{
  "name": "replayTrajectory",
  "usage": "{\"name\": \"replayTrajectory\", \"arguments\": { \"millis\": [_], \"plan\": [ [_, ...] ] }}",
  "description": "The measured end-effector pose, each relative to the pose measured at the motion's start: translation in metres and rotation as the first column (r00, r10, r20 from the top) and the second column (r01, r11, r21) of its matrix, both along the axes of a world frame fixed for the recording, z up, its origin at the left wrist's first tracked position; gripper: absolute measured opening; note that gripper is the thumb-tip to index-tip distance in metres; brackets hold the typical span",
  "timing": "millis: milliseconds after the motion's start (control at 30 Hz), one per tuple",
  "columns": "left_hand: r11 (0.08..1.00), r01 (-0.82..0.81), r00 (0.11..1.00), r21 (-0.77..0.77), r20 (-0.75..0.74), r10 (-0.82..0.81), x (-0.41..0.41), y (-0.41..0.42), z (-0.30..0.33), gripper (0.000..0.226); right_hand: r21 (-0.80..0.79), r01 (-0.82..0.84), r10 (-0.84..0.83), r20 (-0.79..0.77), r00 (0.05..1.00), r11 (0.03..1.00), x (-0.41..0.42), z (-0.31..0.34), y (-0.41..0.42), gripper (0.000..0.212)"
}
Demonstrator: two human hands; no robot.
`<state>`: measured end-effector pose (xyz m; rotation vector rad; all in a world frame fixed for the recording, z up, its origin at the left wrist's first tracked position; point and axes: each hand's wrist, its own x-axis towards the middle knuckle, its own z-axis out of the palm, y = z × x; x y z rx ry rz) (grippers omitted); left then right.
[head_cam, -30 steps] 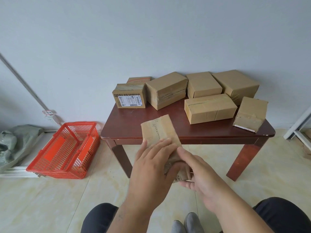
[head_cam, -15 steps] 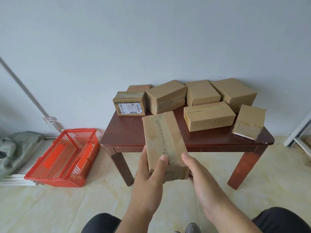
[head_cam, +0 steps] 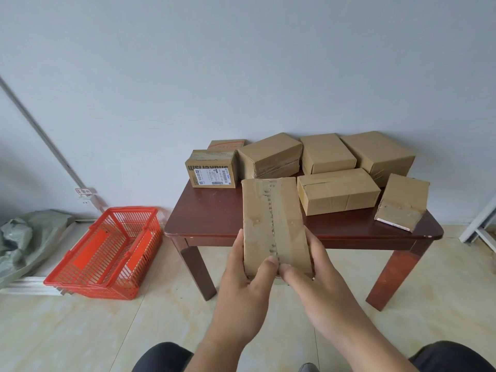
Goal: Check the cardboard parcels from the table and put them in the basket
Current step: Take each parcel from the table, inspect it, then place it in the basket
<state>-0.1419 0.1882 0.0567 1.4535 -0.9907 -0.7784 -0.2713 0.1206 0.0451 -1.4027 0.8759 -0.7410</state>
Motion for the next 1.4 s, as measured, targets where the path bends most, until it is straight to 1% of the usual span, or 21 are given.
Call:
{"name": "replayTrajectory", "arguments": {
  "millis": [100,267,333,433,533,600,667,733,767,867,933,1067,1133,1200,1333,1400],
  "plan": [
    [1.0,-0.011,1.0,0.002,0.006,0.011,-0.002,0.0,-0.003,0.047,-0.018,0.058,-0.058,-0.015,0.998,0.998,-0.001,-0.002,0.001,0.064],
    [1.0,-0.009,0.999,-0.006,-0.032,0.009,-0.008,0.002,-0.006,0.051,0.001,0.203,-0.203,0.016,0.979,0.979,0.004,-0.007,-0.001,0.04],
    [1.0,-0.012,0.999,-0.003,-0.052,0.012,-0.01,0.001,-0.007,0.049,-0.001,0.231,-0.231,0.021,0.973,0.973,0.006,-0.007,-0.001,0.036],
    [0.995,-0.1,0.992,0.007,-0.082,0.101,-0.007,-0.003,-0.011,0.043,-0.028,0.237,-0.237,-0.001,0.972,0.971,0.007,-0.008,-0.001,0.036],
    [0.983,-0.185,0.979,0.015,-0.09,0.185,-0.003,-0.009,-0.011,0.032,-0.066,0.204,-0.207,-0.029,0.978,0.977,0.005,-0.008,0.001,0.039],
    [0.98,-0.198,0.976,0.016,-0.094,0.198,-0.002,-0.013,-0.009,0.029,-0.091,0.177,-0.183,-0.055,0.982,0.98,0.005,-0.008,0.002,0.045],
    [0.981,-0.194,0.976,0.012,-0.096,0.194,-0.001,-0.015,-0.007,0.03,-0.116,0.159,-0.168,-0.069,0.983,0.98,0.004,-0.006,0.001,0.054],
    [0.984,-0.176,0.982,0.001,-0.065,0.175,-0.001,-0.017,-0.008,0.03,-0.126,0.164,-0.175,-0.076,0.982,0.978,0.004,-0.004,-0.001,0.058],
    [0.985,-0.17,0.984,-0.002,-0.052,0.17,-0.002,-0.017,-0.009,0.031,-0.124,0.178,-0.188,-0.072,0.98,0.976,0.004,-0.002,-0.002,0.055],
    [0.984,-0.177,0.983,-0.005,-0.041,0.177,-0.004,-0.017,-0.012,0.034,-0.116,0.232,-0.24,-0.051,0.97,0.966,0.007,-0.001,-0.006,0.035],
    [0.983,-0.184,0.982,-0.004,-0.042,0.183,-0.005,-0.016,-0.014,0.036,-0.118,0.269,-0.277,-0.057,0.959,0.956,0.01,-0.002,-0.008,0.03],
    [0.98,-0.198,0.978,0.018,-0.058,0.199,-0.001,-0.014,-0.017,0.033,-0.11,0.255,-0.262,-0.046,0.964,0.96,0.011,-0.006,-0.006,0.032],
    [0.973,-0.228,0.971,0.028,-0.062,0.229,0.001,-0.015,-0.014,0.027,-0.113,0.234,-0.239,-0.033,0.97,0.966,0.011,-0.009,-0.002,0.034],
    [0.967,-0.253,0.965,0.031,-0.069,0.255,0.003,-0.015,-0.008,0.026,-0.117,0.225,-0.229,-0.025,0.973,0.967,0.011,-0.013,0.002,0.037],
    [0.969,-0.246,0.967,0.035,-0.054,0.247,0.0,-0.015,-0.004,0.026,-0.123,0.244,-0.248,-0.019,0.968,0.962,0.01,-0.015,0.003,0.037],
    [0.975,-0.223,0.973,0.025,-0.062,0.224,-0.003,-0.013,-0.006,0.027,-0.148,0.265,-0.273,-0.032,0.962,0.953,0.011,-0.013,0.002,0.042]
  ]
}}
